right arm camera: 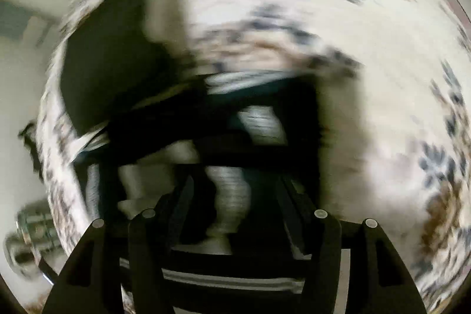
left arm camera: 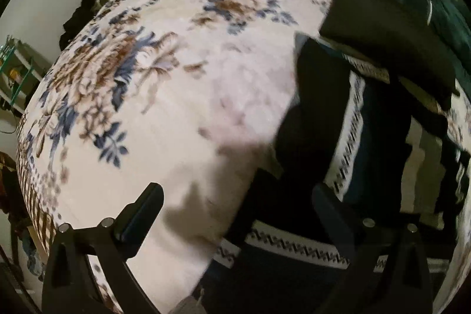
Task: Fold small clothes
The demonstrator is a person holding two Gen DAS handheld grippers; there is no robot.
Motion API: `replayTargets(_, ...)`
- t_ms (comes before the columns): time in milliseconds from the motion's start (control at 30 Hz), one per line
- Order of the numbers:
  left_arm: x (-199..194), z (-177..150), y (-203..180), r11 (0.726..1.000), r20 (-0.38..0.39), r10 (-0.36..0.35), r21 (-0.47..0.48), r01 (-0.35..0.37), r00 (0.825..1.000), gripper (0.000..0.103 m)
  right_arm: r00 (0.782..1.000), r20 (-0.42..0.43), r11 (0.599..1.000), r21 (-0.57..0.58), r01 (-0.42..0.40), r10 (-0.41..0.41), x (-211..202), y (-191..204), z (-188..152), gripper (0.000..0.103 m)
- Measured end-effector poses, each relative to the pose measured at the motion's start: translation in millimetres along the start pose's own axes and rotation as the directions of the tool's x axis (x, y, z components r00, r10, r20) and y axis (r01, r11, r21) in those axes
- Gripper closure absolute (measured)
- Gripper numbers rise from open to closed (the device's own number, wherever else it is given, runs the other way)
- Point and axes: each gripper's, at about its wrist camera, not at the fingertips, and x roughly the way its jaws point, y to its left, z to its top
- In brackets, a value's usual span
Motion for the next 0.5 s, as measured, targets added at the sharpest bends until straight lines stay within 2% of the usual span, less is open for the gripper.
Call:
replayTargets(100,3.2,-4.3,-13.3,1.000,-0.009,0.004,0.025,-0.004,1.000,0.000,0.999,-0.016,0.999,-0.010,-0.038,0.038,18.7,-3.7,2.6,0.042)
replayTargets(133,2.2,-4.9,-17.5,0.999,-0.002,0.002,0.034,-0.002,1.000,0.000,0.997,-0.036,0.997,-0.011,-0.073,0.073,28.4,-2.3,4.7,0.042)
replayTargets(200,0.8,-4.6,-25.9,0.999,0.006,-0.001,0.053,0.000,1.000,0.000,0.995,-0.077,0.998,0.023,-0.059,0.061,51.4,0.7,4.0,0.042)
replayTargets(267,-1.4,-3.8,-31.5,0.998,0.013,-0.004,0.065,0.003,1.000,0.000,0.988,-0.128,0.996,0.018,-0.088,0.090,75.9,6.1,3.8,0.042)
replayTargets(300,-2.1,-2.9,-34.1,0.998,0.015,-0.005,0.069,0.004,1.000,0.000,0.986,-0.150,0.997,0.011,-0.075,0.076,84.3,8.2,2.9,0.052)
replayTargets(367,-4.6,-1.4,-37.0,0.997,0.020,-0.003,0.073,0.002,1.000,0.000,0.991,-0.118,0.998,0.005,-0.059,0.059,82.2,10.6,-2.4,0.097)
replayTargets(500,-11.8,2.7,-37.2,0.998,0.048,0.003,0.065,-0.006,0.999,0.000,0.999,0.038,0.999,0.036,0.021,-0.022,44.2,2.7,-2.2,0.097)
